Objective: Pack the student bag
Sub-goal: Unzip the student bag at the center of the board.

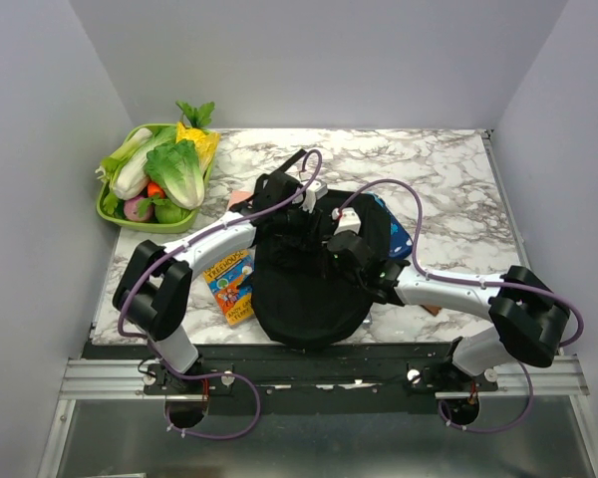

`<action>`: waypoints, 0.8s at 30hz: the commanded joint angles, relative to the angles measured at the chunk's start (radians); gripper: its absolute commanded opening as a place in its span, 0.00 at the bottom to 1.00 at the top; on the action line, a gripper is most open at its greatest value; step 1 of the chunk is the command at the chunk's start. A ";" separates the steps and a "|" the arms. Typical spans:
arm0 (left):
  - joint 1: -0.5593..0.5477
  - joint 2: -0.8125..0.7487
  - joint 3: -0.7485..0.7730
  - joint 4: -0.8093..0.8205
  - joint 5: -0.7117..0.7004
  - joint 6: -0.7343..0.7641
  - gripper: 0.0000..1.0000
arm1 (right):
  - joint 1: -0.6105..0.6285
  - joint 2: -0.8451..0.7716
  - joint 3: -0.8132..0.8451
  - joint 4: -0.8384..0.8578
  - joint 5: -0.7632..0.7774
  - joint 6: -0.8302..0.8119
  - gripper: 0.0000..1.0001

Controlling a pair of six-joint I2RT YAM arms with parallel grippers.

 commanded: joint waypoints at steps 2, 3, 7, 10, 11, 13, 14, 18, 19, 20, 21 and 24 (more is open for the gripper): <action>0.004 -0.056 -0.013 -0.009 0.037 0.154 0.58 | 0.012 0.000 -0.027 -0.011 0.030 0.032 0.28; 0.004 -0.065 -0.015 -0.011 0.034 0.167 0.59 | 0.012 0.001 -0.027 -0.008 0.031 0.032 0.28; 0.010 -0.100 0.002 -0.037 0.039 0.249 0.69 | 0.012 0.001 -0.031 -0.005 0.034 0.038 0.28; 0.015 -0.134 0.007 -0.058 0.060 0.358 0.77 | 0.012 -0.008 -0.044 -0.004 0.039 0.046 0.28; 0.015 -0.142 0.011 -0.090 0.071 0.387 0.79 | 0.013 -0.009 -0.048 -0.004 0.040 0.047 0.27; 0.015 -0.146 0.011 -0.117 0.083 0.487 0.80 | 0.012 -0.015 -0.053 -0.002 0.044 0.055 0.27; 0.015 -0.151 0.005 -0.138 0.092 0.525 0.80 | 0.012 -0.017 -0.056 -0.001 0.047 0.058 0.27; 0.015 -0.160 -0.048 -0.123 0.047 0.668 0.81 | 0.012 -0.026 -0.062 0.005 0.051 0.069 0.26; 0.015 -0.160 -0.077 -0.105 0.027 0.685 0.81 | 0.013 -0.028 -0.062 0.010 0.050 0.072 0.26; 0.015 -0.156 -0.088 -0.070 0.011 0.709 0.81 | 0.013 -0.028 -0.062 0.010 0.048 0.073 0.26; 0.015 -0.154 -0.099 -0.050 -0.001 0.720 0.81 | 0.013 -0.029 -0.061 0.012 0.048 0.075 0.26; 0.015 -0.137 -0.114 0.000 -0.021 0.736 0.81 | 0.012 -0.028 -0.059 0.013 0.047 0.082 0.25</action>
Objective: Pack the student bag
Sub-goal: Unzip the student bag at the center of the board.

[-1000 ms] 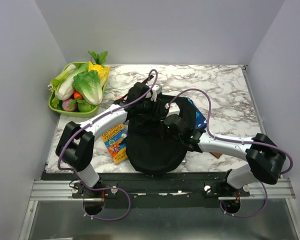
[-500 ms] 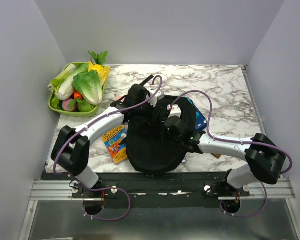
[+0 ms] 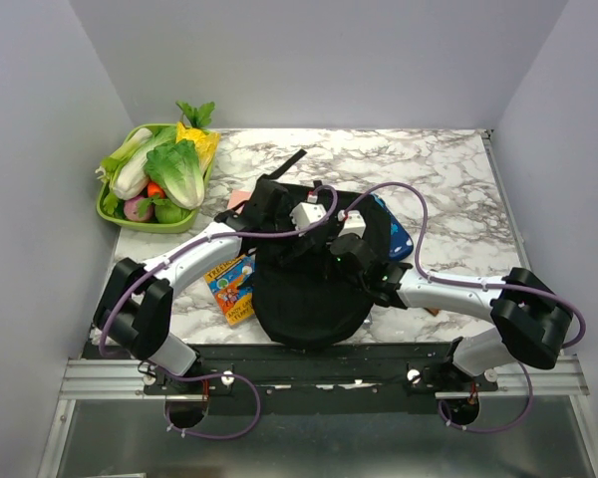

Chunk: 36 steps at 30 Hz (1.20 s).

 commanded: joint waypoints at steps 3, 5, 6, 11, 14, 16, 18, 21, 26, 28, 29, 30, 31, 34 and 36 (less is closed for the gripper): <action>0.002 0.017 -0.019 0.108 -0.053 0.106 0.81 | 0.011 -0.014 -0.020 -0.015 0.026 0.027 0.24; 0.002 0.024 -0.014 0.132 -0.066 0.103 0.81 | 0.011 -0.016 -0.021 -0.015 0.026 0.029 0.24; 0.002 0.027 -0.014 0.142 -0.072 0.103 0.81 | 0.012 -0.016 -0.023 -0.015 0.025 0.031 0.24; -0.012 0.063 -0.049 0.230 -0.121 0.108 0.81 | 0.013 -0.014 -0.026 -0.009 0.023 0.037 0.21; -0.017 0.087 -0.063 0.269 -0.144 0.099 0.78 | 0.013 -0.014 -0.024 -0.005 0.023 0.035 0.20; -0.017 0.092 -0.075 0.302 -0.176 0.083 0.73 | 0.011 -0.016 -0.026 -0.004 0.023 0.038 0.20; -0.017 0.087 -0.091 0.349 -0.193 0.045 0.60 | 0.013 -0.017 -0.027 -0.004 0.018 0.040 0.19; -0.015 0.064 -0.103 0.378 -0.211 -0.031 0.41 | 0.012 -0.026 -0.035 0.001 0.018 0.043 0.18; 0.009 0.055 -0.068 0.332 -0.195 -0.151 0.13 | 0.012 -0.055 -0.037 0.007 0.017 0.031 0.21; 0.029 0.058 -0.052 0.304 -0.164 -0.211 0.11 | 0.011 -0.091 -0.041 0.016 0.017 0.020 0.24; 0.051 0.060 -0.039 0.272 -0.118 -0.228 0.10 | 0.012 -0.103 -0.041 0.011 0.027 0.015 0.25; 0.060 0.060 -0.033 0.255 -0.100 -0.243 0.08 | 0.013 -0.121 -0.034 -0.001 0.037 0.017 0.27; 0.066 0.060 -0.029 0.248 -0.086 -0.263 0.08 | 0.013 -0.135 -0.032 -0.031 0.044 0.021 0.29; 0.081 0.032 -0.043 0.235 -0.052 -0.279 0.07 | 0.012 -0.202 -0.035 -0.085 0.083 0.047 0.41; 0.084 0.014 -0.057 0.234 -0.029 -0.297 0.07 | 0.011 -0.244 -0.035 -0.140 0.142 0.078 0.48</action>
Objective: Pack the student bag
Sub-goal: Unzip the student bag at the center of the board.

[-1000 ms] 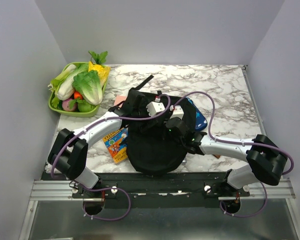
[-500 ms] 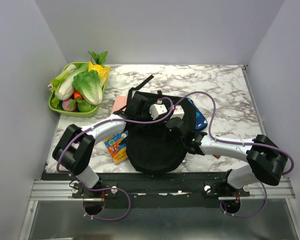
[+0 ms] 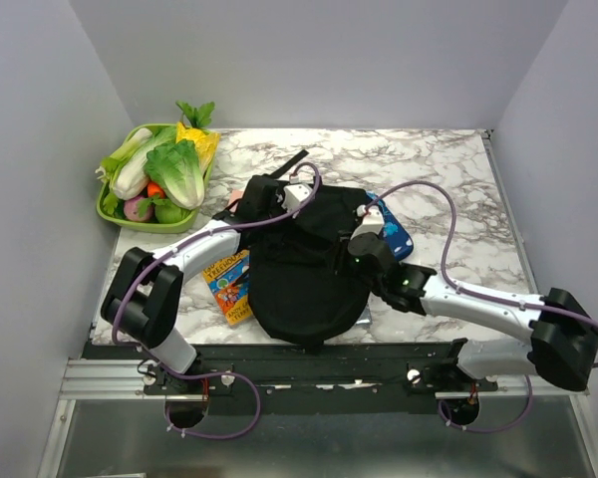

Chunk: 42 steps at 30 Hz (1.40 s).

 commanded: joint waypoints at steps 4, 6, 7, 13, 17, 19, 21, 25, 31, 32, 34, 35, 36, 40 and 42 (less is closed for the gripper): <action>0.018 -0.080 0.007 -0.045 0.107 -0.107 0.07 | -0.008 -0.169 0.028 -0.467 0.261 0.232 0.67; 0.018 -0.092 0.006 -0.056 0.120 -0.120 0.07 | -0.030 -0.209 0.037 -0.625 0.298 0.407 0.73; 0.018 -0.094 0.004 -0.059 0.129 -0.121 0.07 | -0.068 -0.214 0.042 -0.796 0.292 0.532 0.74; 0.019 -0.106 0.003 -0.065 0.134 -0.133 0.07 | -0.168 -0.189 0.040 -1.230 0.229 0.811 0.78; 0.018 -0.108 0.015 -0.076 0.155 -0.150 0.07 | -0.217 -0.195 0.002 -1.258 0.218 0.868 0.80; 0.019 -0.111 0.023 -0.082 0.167 -0.155 0.07 | -0.269 -0.199 -0.022 -1.219 0.221 0.844 0.80; 0.018 -0.115 0.029 -0.087 0.172 -0.158 0.07 | -0.303 -0.185 -0.032 -1.179 0.229 0.782 0.79; 0.018 -0.121 0.024 -0.088 0.177 -0.159 0.07 | -0.338 -0.102 -0.010 -1.103 0.255 0.727 0.77; 0.018 -0.129 0.003 -0.079 0.173 -0.155 0.07 | -0.349 0.036 0.056 -1.022 0.260 0.664 0.73; 0.018 -0.132 0.000 -0.078 0.173 -0.155 0.07 | -0.352 0.047 0.063 -1.017 0.261 0.656 0.72; 0.018 -0.135 -0.003 -0.076 0.172 -0.155 0.07 | -0.358 0.074 0.077 -1.002 0.258 0.646 0.71; 0.018 -0.137 -0.006 -0.078 0.173 -0.155 0.07 | -0.361 0.082 0.080 -0.997 0.258 0.639 0.70; 0.018 -0.138 -0.006 -0.076 0.175 -0.156 0.07 | -0.364 0.093 0.083 -0.993 0.260 0.632 0.69; 0.018 -0.137 -0.009 -0.071 0.175 -0.155 0.07 | -0.390 0.123 0.086 -0.962 0.246 0.601 0.62; 0.018 -0.135 -0.009 -0.070 0.173 -0.155 0.07 | -0.392 0.139 0.088 -0.959 0.237 0.593 0.57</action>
